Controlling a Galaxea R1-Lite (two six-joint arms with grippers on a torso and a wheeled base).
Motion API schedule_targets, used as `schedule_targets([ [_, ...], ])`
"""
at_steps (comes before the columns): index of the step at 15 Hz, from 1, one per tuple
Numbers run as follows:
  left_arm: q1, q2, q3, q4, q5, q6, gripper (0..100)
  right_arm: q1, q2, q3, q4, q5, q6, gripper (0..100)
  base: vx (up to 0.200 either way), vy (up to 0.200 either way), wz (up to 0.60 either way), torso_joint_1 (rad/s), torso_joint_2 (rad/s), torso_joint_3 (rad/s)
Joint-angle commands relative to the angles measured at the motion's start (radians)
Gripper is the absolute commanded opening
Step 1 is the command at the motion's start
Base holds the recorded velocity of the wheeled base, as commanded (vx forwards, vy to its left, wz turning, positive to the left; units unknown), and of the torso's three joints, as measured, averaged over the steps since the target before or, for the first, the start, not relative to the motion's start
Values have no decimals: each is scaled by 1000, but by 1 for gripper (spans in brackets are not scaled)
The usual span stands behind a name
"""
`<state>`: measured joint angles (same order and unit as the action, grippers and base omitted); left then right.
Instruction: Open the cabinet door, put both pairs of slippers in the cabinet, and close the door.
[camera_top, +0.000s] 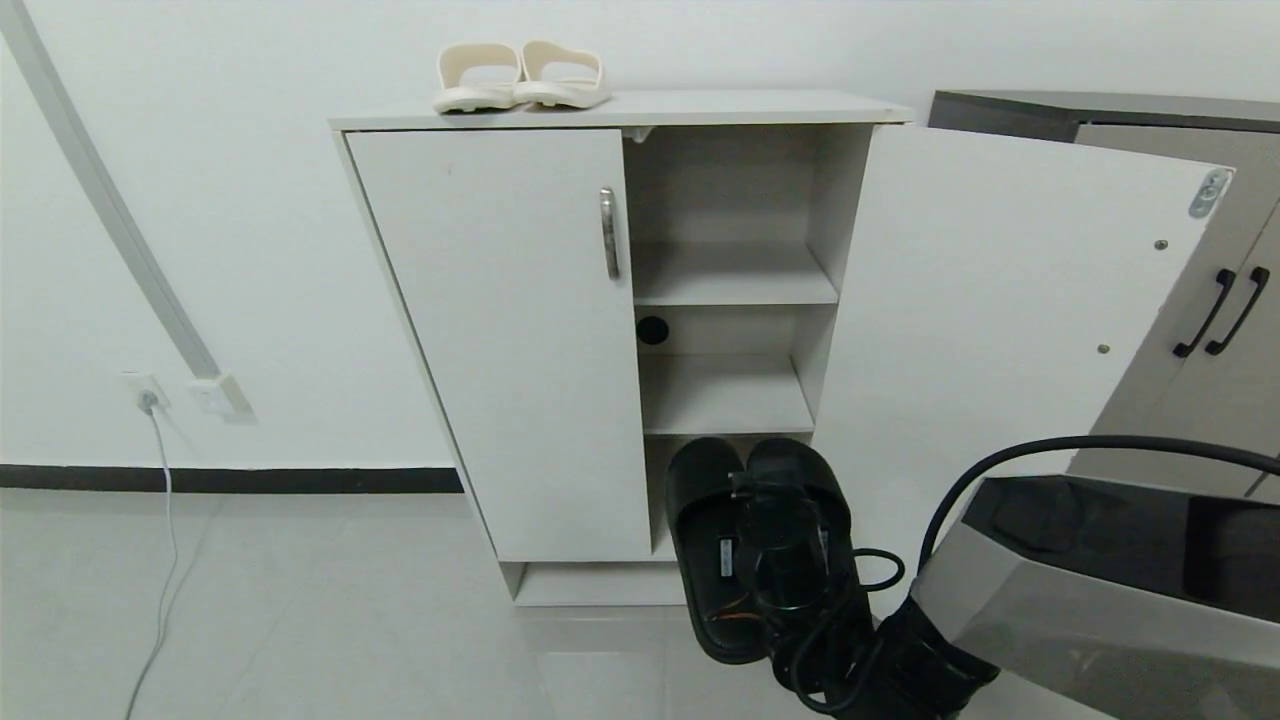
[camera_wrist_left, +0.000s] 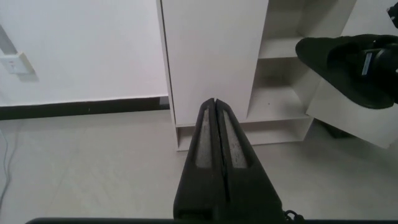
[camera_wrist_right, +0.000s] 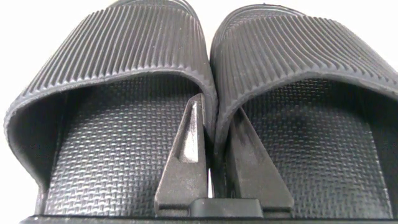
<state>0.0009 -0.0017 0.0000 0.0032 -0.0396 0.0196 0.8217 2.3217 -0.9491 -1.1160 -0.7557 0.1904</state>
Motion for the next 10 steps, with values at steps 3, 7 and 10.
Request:
schedule_targets([
  [3,1,2,0,0,0,0,0,-1,5,-3,1,-2,0,0,0,0,0,0,0,0],
  [7,1,2,0,0,0,0,0,-1,5,-10,2,-2,-5,0,0,0,0,0,0,0],
  [10,1,2,0,0,0,-1,0,-1,8,-16,2,-1,-14,0,0,0,0,0,0,0],
])
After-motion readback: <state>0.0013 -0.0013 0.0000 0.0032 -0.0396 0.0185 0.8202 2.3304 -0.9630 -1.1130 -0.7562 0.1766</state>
